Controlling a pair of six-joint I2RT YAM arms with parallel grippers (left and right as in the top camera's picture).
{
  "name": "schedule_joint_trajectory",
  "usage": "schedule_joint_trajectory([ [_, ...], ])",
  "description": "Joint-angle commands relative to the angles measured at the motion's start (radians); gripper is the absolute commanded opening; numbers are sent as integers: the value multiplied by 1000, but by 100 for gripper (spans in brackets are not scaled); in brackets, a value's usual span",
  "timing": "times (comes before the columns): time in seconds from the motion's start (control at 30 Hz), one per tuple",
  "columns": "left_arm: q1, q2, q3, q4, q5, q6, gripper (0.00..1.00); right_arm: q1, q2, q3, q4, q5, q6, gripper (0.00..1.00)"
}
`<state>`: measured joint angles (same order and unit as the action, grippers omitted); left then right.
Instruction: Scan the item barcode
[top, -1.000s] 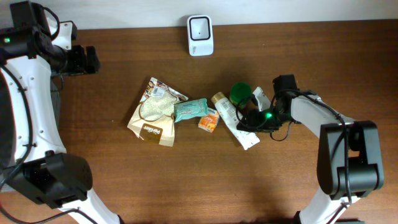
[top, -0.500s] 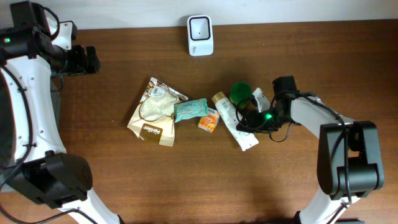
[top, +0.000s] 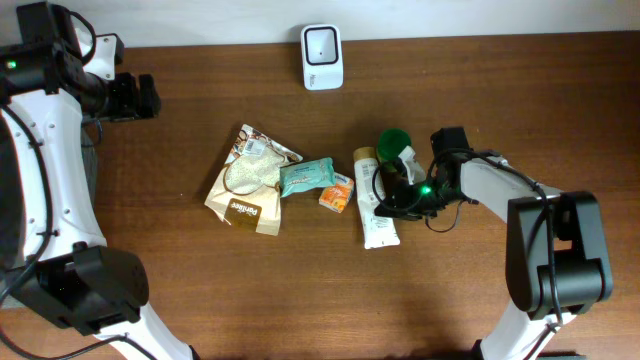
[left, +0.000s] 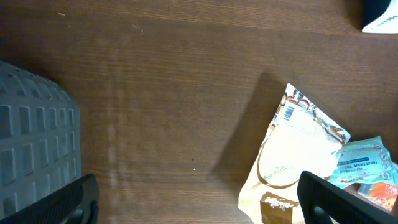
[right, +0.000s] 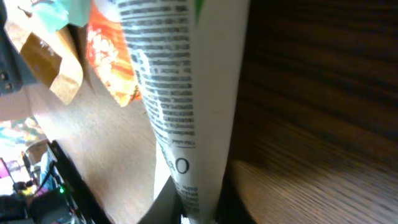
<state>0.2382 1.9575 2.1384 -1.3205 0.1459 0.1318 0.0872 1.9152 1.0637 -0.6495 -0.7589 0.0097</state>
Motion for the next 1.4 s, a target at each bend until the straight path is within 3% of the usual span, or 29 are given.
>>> schedule_joint_trajectory([
  [0.0,7,-3,5,-1,11,16,99,5,19,-13,0,52,11,4],
  [0.17,7,-3,5,-1,11,16,99,5,-40,-13,0,29,34,4],
  [0.43,7,-3,5,-1,11,16,99,12,-325,-13,-23,43,51,4],
  [0.6,7,-3,5,-1,11,16,99,100,-432,-13,-23,193,58,4],
  [0.9,7,-3,5,-1,11,16,99,361,-326,-14,16,593,244,4],
  [1.13,7,-3,5,-1,11,16,99,376,-185,-14,24,467,427,5],
  [1.2,7,-3,5,-1,11,16,99,360,-142,-13,25,420,478,16],
  [1.37,7,-3,5,-1,11,16,99,310,-108,-14,26,351,550,27],
])
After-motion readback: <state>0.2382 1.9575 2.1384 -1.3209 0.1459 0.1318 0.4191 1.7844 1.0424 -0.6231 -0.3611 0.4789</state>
